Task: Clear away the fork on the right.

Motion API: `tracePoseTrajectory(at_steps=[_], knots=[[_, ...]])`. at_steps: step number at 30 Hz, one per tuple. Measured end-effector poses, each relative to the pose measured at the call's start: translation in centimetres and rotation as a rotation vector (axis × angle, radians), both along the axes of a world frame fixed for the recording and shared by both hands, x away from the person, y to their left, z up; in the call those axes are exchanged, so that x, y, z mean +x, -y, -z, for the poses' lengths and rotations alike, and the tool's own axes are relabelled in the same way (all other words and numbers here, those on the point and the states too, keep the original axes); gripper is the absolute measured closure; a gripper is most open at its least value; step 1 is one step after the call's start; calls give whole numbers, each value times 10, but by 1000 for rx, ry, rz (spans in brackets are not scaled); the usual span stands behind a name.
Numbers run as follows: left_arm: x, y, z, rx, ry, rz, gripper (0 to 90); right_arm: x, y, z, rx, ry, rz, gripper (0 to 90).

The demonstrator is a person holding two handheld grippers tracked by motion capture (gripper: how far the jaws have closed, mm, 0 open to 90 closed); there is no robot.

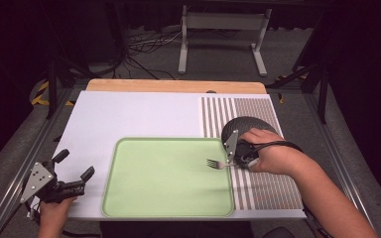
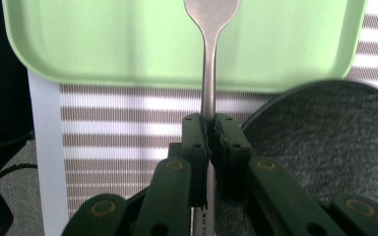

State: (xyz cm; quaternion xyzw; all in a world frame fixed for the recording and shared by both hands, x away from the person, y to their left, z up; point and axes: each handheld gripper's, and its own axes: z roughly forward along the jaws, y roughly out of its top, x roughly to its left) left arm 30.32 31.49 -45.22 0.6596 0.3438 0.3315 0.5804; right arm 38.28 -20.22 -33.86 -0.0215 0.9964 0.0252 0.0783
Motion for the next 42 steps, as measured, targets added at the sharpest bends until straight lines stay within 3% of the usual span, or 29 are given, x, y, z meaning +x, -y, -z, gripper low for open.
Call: tracePoseTrajectory(at_steps=[9,15,19,20,21,25,39,42], knots=[[0,0,0,-1,1,0,0,4,-30,-3,26,-4,-13,836],[0,-1,0,-3,1,0,0,4,-45,-5,53,-18,52,836],[0,-1,0,-1,3,1,0,4,-55,-5,97,-59,156,836],[0,-1,0,-1,3,1,0,4,-55,-5,97,-59,156,836],[0,-1,0,-1,3,2,0,4,-58,-5,123,-73,220,836],[0,-1,0,-1,3,2,0,4,-61,-6,149,-99,327,836],[0,0,0,-3,2,3,0,8,-62,4,205,-119,565,837],[0,0,0,-2,2,4,0,7,-63,6,235,-116,625,837]])
